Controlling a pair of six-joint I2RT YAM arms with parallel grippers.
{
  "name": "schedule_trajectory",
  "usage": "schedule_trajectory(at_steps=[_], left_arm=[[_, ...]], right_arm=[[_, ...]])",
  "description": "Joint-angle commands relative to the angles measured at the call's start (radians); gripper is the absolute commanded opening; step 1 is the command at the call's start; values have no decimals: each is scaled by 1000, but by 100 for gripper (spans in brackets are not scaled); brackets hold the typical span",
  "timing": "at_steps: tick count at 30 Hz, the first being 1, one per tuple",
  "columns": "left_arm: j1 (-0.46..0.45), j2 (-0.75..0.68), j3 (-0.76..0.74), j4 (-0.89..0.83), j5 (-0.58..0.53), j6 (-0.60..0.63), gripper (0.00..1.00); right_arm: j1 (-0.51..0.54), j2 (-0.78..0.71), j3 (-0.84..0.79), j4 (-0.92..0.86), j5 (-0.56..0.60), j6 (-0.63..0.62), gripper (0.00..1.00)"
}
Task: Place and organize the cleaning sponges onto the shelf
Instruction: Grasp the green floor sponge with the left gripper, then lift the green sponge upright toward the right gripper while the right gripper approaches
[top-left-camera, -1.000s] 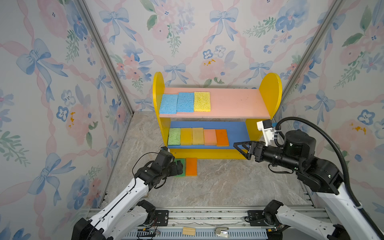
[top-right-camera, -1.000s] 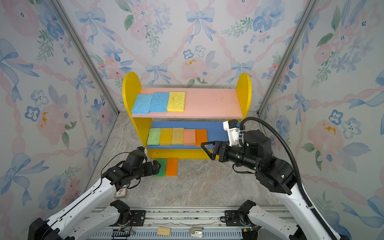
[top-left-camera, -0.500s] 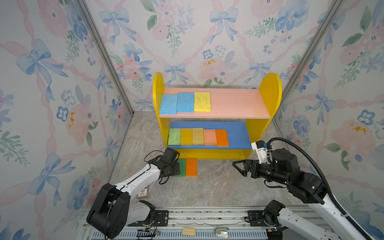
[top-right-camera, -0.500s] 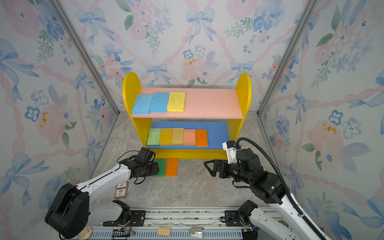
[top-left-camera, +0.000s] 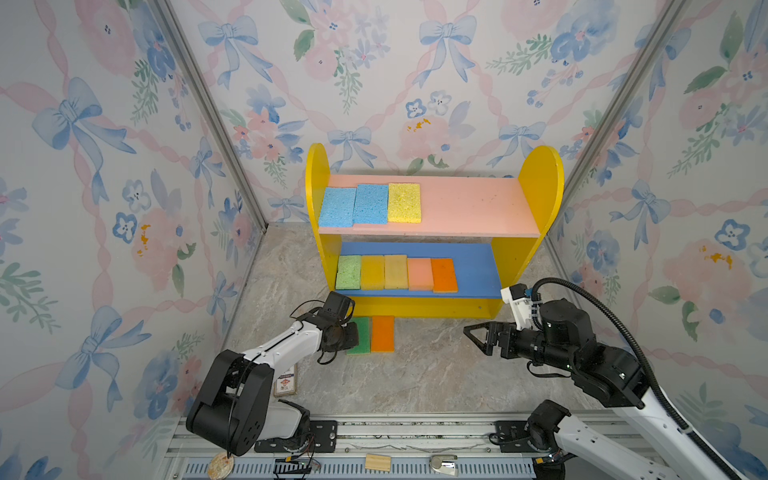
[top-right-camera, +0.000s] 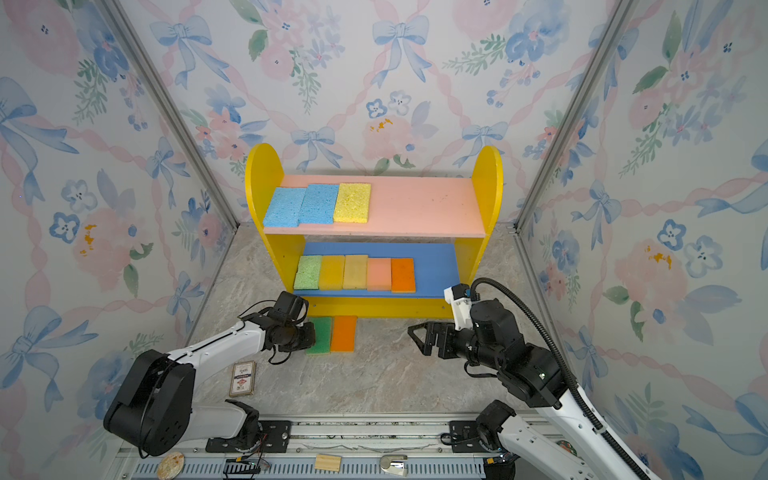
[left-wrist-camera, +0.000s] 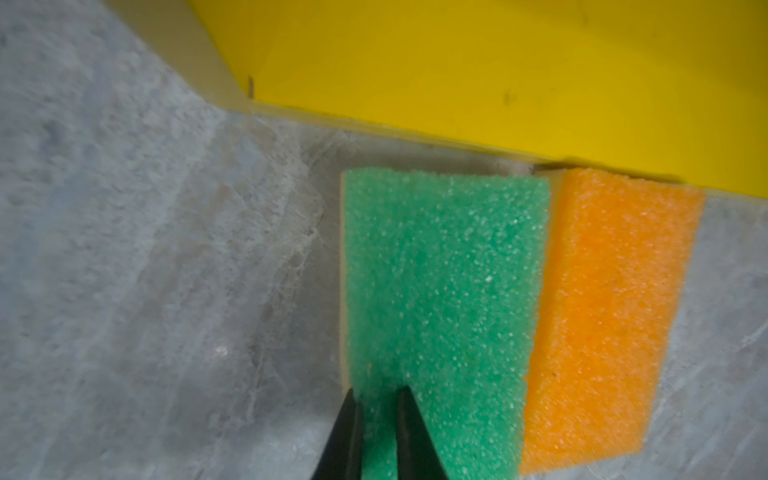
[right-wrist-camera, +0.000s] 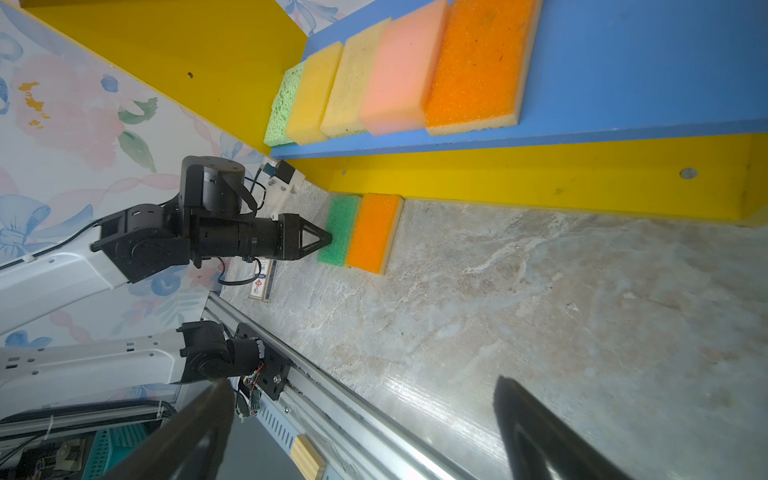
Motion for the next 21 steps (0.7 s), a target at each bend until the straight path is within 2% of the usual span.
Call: schedule_trajectory(at_steps=[1, 7, 15, 21], left_arm=[[20, 38, -2, 21, 0, 35, 0], [21, -31, 1, 18, 40, 19, 0], [23, -216, -3, -14, 121, -31, 0], [21, -316, -17, -17, 271, -76, 0]], right_arm=[[-7, 3, -8, 14, 18, -6, 100], [-7, 15, -11, 16, 13, 6, 99], [-1, 16, -45, 32, 5, 36, 97], [28, 30, -94, 75, -7, 82, 97]])
